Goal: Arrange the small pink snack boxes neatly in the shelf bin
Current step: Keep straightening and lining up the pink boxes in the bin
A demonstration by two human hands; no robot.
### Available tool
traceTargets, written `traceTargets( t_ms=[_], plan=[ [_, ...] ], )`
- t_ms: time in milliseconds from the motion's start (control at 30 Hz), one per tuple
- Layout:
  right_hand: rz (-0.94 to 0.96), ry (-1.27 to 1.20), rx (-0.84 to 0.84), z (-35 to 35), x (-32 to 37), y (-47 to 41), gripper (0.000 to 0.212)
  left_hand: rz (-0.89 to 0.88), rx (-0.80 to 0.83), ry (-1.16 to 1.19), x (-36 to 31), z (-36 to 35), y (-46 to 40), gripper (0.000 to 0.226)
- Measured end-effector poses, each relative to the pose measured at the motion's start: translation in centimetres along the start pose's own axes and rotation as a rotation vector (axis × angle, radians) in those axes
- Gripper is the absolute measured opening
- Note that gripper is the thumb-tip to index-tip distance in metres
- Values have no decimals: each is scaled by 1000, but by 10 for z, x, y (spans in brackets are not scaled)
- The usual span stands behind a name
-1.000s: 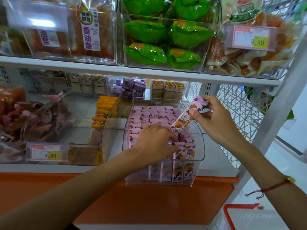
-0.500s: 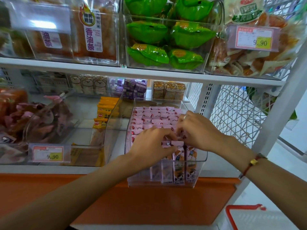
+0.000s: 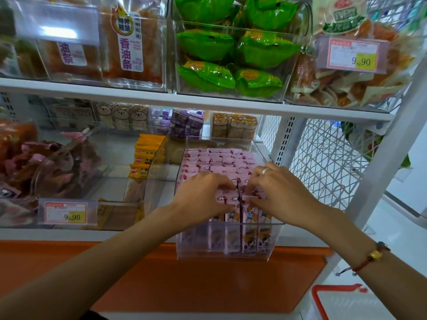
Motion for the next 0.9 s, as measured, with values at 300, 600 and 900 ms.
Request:
traceTargets(
  t_ms=[300, 600, 900],
  plan=[
    [-290, -553, -247, 41, -31, 6, 7, -105, 58, -143, -10, -9, 0, 34],
    [-576, -989, -442, 47, -43, 14, 8, -20, -218, 523, -36, 27, 11, 66],
    [-556, -1562, -137, 13, -32, 7, 29, -64, -265, 467, -30, 33, 13, 44]
  ],
)
Point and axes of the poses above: each hand's wrist, its own y-axis away from the middle knuckle, its own z-axis out of the back of the hand, x = y × z, the point moved 8 cm from there along -y, towards the middle knuckle, and after that the axes turned 14 degrees about y, right-handed, at the moved point
